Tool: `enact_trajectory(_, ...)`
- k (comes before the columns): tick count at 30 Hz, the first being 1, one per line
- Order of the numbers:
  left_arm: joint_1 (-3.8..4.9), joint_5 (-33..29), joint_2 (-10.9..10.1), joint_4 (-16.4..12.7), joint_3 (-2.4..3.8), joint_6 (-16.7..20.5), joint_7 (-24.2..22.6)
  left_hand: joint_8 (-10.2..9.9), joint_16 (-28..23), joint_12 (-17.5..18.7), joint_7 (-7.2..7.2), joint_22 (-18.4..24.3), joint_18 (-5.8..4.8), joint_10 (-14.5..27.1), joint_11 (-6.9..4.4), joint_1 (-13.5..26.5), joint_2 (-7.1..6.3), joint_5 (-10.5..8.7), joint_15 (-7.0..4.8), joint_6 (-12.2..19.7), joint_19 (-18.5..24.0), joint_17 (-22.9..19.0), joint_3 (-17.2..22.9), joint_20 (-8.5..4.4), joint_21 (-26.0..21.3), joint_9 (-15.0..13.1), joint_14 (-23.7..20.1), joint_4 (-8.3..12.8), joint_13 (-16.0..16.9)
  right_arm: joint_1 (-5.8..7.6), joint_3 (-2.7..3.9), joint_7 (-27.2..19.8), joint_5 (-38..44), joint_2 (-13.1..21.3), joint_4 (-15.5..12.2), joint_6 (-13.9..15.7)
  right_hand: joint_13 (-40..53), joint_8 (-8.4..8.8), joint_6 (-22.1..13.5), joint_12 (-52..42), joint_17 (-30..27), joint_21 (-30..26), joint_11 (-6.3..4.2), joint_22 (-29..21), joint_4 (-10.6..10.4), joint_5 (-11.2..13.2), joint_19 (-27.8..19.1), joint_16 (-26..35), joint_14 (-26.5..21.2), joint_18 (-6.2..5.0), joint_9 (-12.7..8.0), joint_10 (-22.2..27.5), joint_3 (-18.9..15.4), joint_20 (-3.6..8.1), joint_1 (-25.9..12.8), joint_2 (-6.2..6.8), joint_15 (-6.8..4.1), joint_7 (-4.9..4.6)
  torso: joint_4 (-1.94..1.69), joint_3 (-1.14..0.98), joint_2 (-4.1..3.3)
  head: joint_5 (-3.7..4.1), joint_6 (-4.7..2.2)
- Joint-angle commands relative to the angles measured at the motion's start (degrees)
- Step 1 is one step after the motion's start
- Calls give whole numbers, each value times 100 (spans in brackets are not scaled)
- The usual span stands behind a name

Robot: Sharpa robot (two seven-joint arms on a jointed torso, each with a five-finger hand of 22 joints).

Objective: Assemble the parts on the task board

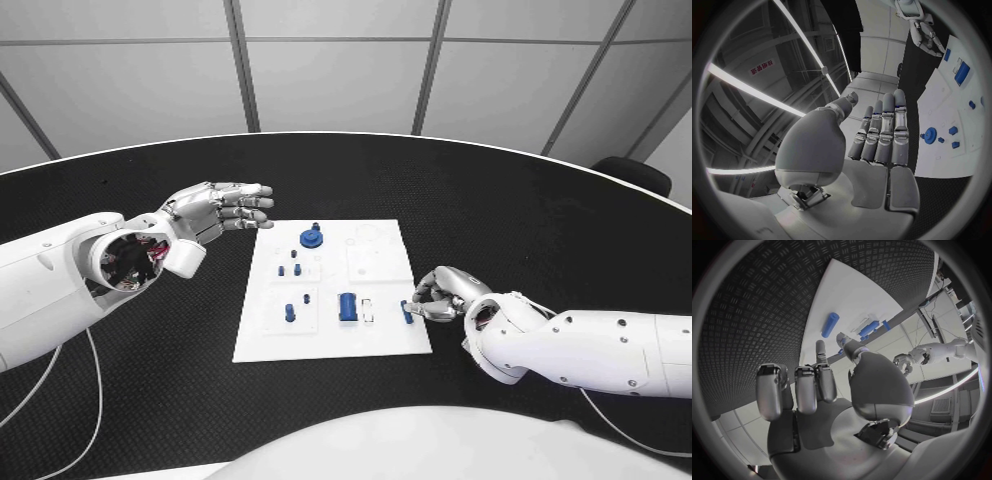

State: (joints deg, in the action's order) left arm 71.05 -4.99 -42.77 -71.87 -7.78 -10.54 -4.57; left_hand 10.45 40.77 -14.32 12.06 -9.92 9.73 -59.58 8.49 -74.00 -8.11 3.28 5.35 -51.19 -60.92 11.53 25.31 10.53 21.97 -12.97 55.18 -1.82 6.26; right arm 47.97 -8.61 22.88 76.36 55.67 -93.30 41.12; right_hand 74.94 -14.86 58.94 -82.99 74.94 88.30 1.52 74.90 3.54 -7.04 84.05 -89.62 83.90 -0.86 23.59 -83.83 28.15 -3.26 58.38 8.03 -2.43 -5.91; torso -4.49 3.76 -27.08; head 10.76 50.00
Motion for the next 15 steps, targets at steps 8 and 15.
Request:
enact_trajectory(8,-1,1,-24,-6,0,8,9,-7,-15,-27,-4,7,72,31,-2,-6,14,-23,-17,25,-35,8,8,-1,-29,8,-36,-20,-3,-57,3,35,0,-121,62,30,1117,-40,-29,2,1506,-16,-41,1454,-48,-99,562,-38,610,48,20,-281,-22,42,61,-3,-49,16,0,3,-4,-16,0)
enact_trajectory(15,-1,1,-20,4,0,7,19,-6,-14,-30,-5,10,72,32,-2,-11,12,-24,-17,24,-39,10,7,-2,-34,8,-36,-21,-3,-61,3,83,0,-135,82,-134,1116,-51,-22,3,1506,-12,-42,1455,-69,-124,563,-38,610,49,28,-280,-34,42,51,-3,-49,19,5,15,15,-18,0)
